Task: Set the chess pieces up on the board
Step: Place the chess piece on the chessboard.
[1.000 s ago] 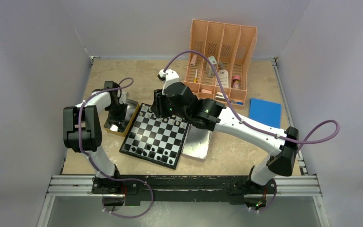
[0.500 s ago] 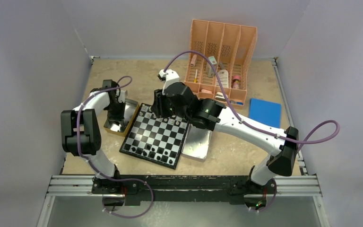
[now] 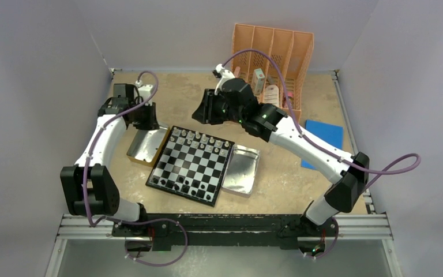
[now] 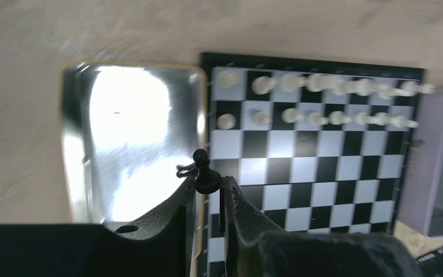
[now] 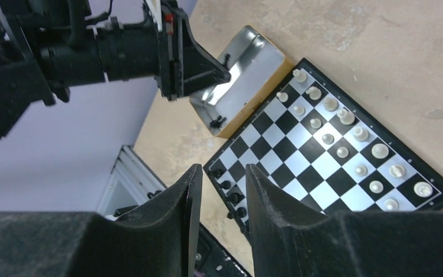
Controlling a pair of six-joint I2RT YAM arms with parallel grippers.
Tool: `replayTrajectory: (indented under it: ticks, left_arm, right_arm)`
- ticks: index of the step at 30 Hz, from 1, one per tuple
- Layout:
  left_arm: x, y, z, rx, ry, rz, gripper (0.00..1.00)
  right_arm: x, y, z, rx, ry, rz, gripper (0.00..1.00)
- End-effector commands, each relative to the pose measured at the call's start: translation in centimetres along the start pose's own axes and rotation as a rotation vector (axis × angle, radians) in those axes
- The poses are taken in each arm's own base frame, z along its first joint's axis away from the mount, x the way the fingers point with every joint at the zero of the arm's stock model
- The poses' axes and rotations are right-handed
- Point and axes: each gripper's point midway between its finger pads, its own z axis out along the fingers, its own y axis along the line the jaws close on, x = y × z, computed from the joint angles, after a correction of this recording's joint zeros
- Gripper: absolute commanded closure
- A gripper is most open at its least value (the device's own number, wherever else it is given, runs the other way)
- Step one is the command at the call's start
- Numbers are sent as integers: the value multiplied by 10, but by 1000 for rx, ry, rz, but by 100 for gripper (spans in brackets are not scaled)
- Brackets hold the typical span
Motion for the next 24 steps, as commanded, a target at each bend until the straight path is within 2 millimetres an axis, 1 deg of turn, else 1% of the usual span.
replayTrajectory:
  ticks: [1, 3, 5, 7, 10, 13, 16, 20, 24]
  left_arm:
    - [-35, -79, -14, 317, -157, 202, 90]
    - [-36, -106, -18, 403, -186, 278, 89]
    - [-37, -128, -28, 493, -235, 330, 90]
    - [-39, -144, -41, 576, -288, 361, 90]
    - [-34, -162, -55, 686, -335, 410, 90]
    - [-21, -173, -60, 785, -337, 441, 90]
    - [-11, -183, -63, 874, -331, 460, 91]
    - [-10, -187, -63, 900, -339, 475, 91]
    - [-13, -187, -61, 901, -338, 479, 92]
  right_arm:
    - [-19, 19, 4, -166, 26, 90, 64]
    - [-22, 16, 9, -213, 57, 110, 67]
    - [-20, 10, 15, -250, 114, 135, 69]
    - [-18, -1, 21, -250, 151, 149, 70]
    - [-13, -14, 27, -251, 204, 156, 70]
    - [-10, -22, 28, -274, 244, 175, 69]
    - [-7, -24, 30, -298, 279, 177, 69]
    - [4, -24, 35, -331, 351, 165, 69]
    - [11, -25, 37, -346, 380, 167, 65]
